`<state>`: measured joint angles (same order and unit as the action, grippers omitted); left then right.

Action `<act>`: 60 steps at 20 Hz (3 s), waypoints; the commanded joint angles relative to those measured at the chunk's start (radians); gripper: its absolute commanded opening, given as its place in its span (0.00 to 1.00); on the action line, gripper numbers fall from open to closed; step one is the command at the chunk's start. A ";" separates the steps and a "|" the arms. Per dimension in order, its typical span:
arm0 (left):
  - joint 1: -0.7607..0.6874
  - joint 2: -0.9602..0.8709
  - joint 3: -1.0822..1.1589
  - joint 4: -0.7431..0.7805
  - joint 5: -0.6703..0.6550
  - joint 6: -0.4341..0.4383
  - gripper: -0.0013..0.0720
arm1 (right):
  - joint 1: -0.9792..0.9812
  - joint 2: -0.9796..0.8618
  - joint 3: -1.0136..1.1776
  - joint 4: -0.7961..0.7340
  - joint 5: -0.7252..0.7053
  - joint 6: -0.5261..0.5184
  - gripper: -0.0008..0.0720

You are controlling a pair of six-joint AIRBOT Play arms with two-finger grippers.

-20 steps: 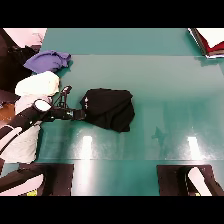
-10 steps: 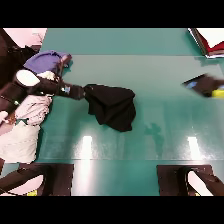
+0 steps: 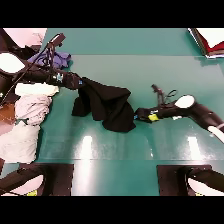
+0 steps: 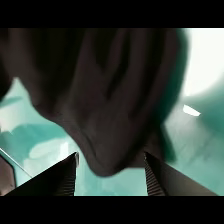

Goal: Fold the shirts.

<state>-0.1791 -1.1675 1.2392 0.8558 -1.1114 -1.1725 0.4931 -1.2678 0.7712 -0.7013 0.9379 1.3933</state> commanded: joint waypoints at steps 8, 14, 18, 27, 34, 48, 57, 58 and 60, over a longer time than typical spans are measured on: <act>0.001 0.002 0.047 0.031 -0.050 -0.028 0.05 | 0.043 -0.096 0.148 -0.166 -0.004 0.003 0.03; 0.047 0.002 0.595 0.122 -0.303 -0.060 0.05 | -0.291 0.278 0.486 -0.556 0.159 0.124 0.03; 0.047 0.014 0.911 0.084 -0.345 -0.115 0.05 | -0.517 0.469 0.684 -0.549 0.197 0.111 0.03; 0.047 0.137 0.811 -0.007 -0.429 -0.113 0.05 | -0.688 0.568 0.848 -0.547 0.340 0.063 0.03; 0.047 0.012 0.273 0.220 -0.450 -0.060 0.05 | -0.681 0.205 0.847 -0.365 0.632 0.064 0.03; 0.150 -0.290 0.271 0.421 -0.111 -0.273 0.83 | -0.561 -0.217 0.847 -0.364 0.450 0.064 0.63; 0.149 -0.064 -0.350 -0.194 0.189 -0.260 0.76 | -0.640 -0.009 0.847 -0.364 0.509 0.061 0.63; 0.113 -0.050 -0.421 -0.257 0.288 -0.260 0.76 | -0.632 0.005 0.847 -0.365 0.509 0.061 0.63; 0.038 -0.050 -0.497 -0.372 0.435 -0.259 0.76 | -0.624 0.024 0.847 -0.366 0.509 0.060 0.63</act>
<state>-0.0639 -1.2484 0.9016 0.7158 -0.9119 -1.4361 -0.1387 -1.2816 1.6184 -1.0660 1.4445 1.4559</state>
